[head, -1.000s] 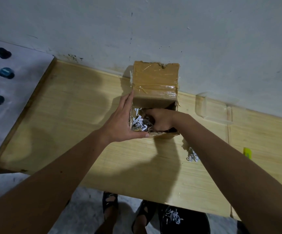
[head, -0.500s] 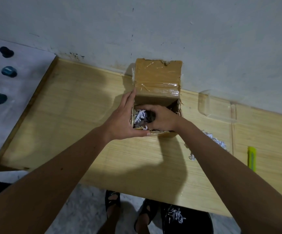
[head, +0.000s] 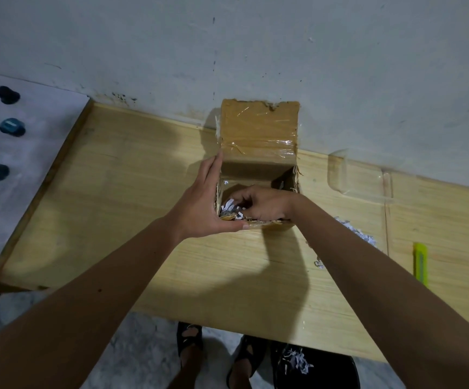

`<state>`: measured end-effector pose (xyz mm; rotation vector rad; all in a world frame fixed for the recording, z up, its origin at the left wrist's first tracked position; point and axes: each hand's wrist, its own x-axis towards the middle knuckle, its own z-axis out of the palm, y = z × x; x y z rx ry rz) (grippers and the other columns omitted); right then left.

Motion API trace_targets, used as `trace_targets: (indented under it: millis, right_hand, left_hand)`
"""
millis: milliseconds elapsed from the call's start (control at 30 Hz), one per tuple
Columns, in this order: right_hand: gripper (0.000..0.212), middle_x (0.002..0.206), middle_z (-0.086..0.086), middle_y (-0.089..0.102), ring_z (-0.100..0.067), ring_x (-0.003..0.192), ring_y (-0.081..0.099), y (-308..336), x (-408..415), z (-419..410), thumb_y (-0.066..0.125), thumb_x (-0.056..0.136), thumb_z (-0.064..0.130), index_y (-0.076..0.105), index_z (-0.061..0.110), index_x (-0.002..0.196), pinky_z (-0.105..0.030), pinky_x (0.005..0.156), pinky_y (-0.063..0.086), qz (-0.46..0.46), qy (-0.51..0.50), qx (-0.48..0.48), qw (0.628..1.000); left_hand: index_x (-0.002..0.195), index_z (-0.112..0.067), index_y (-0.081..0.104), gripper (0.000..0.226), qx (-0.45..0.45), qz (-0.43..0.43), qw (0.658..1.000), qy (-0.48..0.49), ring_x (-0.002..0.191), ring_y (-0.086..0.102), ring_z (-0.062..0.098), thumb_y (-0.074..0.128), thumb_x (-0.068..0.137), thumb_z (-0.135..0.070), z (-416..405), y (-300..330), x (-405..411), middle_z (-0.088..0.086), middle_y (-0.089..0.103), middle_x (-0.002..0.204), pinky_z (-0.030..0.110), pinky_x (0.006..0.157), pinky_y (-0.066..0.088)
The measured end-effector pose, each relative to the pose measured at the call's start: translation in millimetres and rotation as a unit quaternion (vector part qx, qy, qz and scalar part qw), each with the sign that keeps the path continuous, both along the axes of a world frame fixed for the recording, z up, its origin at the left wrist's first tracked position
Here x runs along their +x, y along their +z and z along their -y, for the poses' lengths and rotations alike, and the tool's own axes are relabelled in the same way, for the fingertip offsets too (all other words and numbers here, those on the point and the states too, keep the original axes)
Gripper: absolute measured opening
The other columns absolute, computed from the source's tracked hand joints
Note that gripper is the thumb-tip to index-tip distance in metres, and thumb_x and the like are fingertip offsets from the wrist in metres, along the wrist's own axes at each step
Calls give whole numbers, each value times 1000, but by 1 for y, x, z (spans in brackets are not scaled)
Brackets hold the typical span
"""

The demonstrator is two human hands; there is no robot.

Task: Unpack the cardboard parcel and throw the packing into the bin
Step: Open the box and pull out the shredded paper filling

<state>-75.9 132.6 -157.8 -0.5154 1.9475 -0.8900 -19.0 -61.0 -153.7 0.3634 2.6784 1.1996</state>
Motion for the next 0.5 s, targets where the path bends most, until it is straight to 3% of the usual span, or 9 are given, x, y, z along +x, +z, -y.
trace_targets:
  millis: [100,233,367,500]
  right_hand:
    - [26,101,5,74,4,86,66,-1,1,2,64,93,-6,70,11,110,-18,82,51,11,-2,-11,1000]
    - [30,111,-13,75,-12,95,67,-3,1,1,66,90,-12,70,0,116,-30,89,54,23,-41,-43,998]
    - [23,102,-6,75,-15,91,66,-1,3,-3,71,90,-7,73,5,109,-33,89,52,35,-76,-59,995]
    - [6,87,2,74,-9,80,65,9,5,-13,76,90,6,76,12,93,-26,81,50,52,-95,-104,989]
  left_hand:
    - [163,-23,-10,151,-4,-2,1000,-1,139,25,-2,92,59,-59,0,-1,1,-16,6,163,29,108,42]
    - [163,-24,-10,151,-10,-5,1000,-3,142,29,4,91,58,-61,1,-1,0,-15,6,163,31,106,44]
    - [163,-23,-10,152,-23,-11,1000,-7,140,35,9,92,57,-62,1,-2,0,-12,7,163,28,101,46]
    - [163,-25,-11,153,-31,-3,999,-11,142,35,10,92,57,-63,0,0,-1,-15,4,164,25,101,41]
